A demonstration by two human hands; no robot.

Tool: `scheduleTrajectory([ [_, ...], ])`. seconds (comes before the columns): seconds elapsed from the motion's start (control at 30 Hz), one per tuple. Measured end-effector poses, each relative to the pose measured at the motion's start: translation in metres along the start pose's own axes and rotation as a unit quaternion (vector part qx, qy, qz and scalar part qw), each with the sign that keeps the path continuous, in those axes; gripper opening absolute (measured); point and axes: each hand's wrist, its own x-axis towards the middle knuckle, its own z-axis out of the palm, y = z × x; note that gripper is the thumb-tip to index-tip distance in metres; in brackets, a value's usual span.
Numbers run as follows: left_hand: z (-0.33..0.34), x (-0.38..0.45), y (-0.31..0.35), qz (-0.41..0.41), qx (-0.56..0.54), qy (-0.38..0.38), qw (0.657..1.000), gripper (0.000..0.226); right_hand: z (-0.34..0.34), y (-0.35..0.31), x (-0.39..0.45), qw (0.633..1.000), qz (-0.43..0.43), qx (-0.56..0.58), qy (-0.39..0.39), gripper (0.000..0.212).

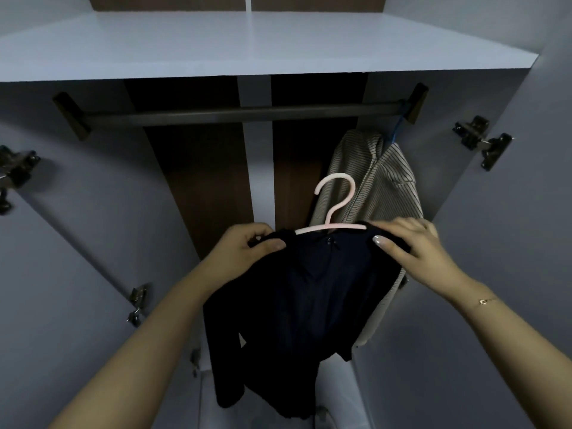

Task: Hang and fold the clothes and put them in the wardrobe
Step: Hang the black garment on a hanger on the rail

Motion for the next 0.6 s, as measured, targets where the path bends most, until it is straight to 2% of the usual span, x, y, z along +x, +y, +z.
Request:
scheduleTrajectory([
  [0.03,-0.002,0.006,0.002,0.006,0.008,0.000,1.000,0.038,0.003,0.001,0.002,1.000,-0.002,-0.003,0.008,0.032],
  [0.1,-0.002,0.019,0.002,0.019,0.028,0.008,0.999,0.039,0.006,-0.002,0.007,0.996,0.012,0.083,0.003,0.016],
  [0.17,0.000,0.034,-0.001,0.038,0.082,0.003,0.996,0.028,0.008,0.001,0.010,0.986,0.040,0.159,0.006,0.018],
  [0.23,0.005,0.049,-0.006,0.058,0.136,-0.011,0.989,0.017,0.011,0.006,0.013,0.981,0.073,0.180,0.011,0.017],
  [0.3,0.009,0.065,-0.010,0.068,0.150,0.008,0.986,0.020,0.015,0.010,0.017,0.981,0.104,0.154,0.049,0.017],
  [0.4,0.012,0.093,-0.014,0.065,0.197,0.101,0.973,0.030,0.017,0.017,0.031,0.973,0.163,0.091,0.140,0.020],
  [0.47,0.014,0.108,-0.012,0.043,0.207,0.131,0.969,0.032,0.018,0.020,0.045,0.962,0.204,0.068,0.167,0.024],
  [0.6,0.030,0.130,-0.002,0.045,0.101,0.171,0.979,0.025,0.017,0.024,0.083,0.950,0.233,0.058,0.200,0.033],
])
